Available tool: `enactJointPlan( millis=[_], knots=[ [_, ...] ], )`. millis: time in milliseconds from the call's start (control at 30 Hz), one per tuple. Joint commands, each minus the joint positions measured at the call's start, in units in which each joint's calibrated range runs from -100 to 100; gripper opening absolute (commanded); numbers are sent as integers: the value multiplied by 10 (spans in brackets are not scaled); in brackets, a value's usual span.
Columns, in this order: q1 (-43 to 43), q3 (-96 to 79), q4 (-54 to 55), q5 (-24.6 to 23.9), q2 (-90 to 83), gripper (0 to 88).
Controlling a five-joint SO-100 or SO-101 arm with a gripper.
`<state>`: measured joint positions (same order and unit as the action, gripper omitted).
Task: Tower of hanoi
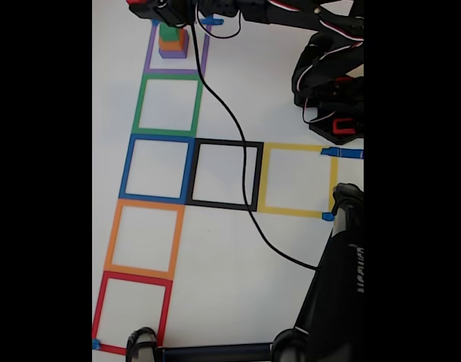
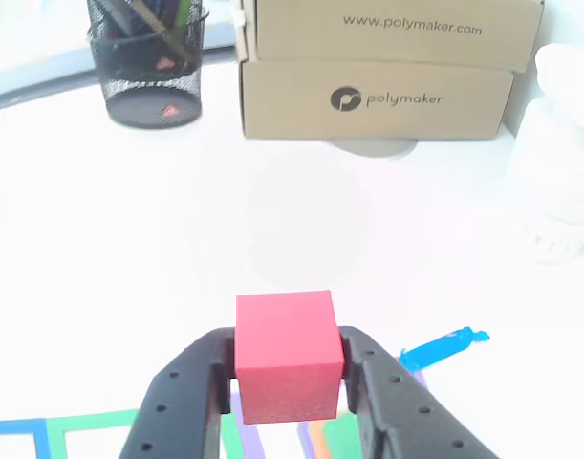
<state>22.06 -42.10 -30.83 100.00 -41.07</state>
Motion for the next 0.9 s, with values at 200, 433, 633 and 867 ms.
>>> enactJointPlan(
  millis=[200,433,633,867],
  knots=[
    [-58,471,-475,0,22,10],
    [-98,591,-586,0,24,10],
    [-112,450,-549,0,-44,9],
    [-98,96,-329,0,-177,9]
  ],
)
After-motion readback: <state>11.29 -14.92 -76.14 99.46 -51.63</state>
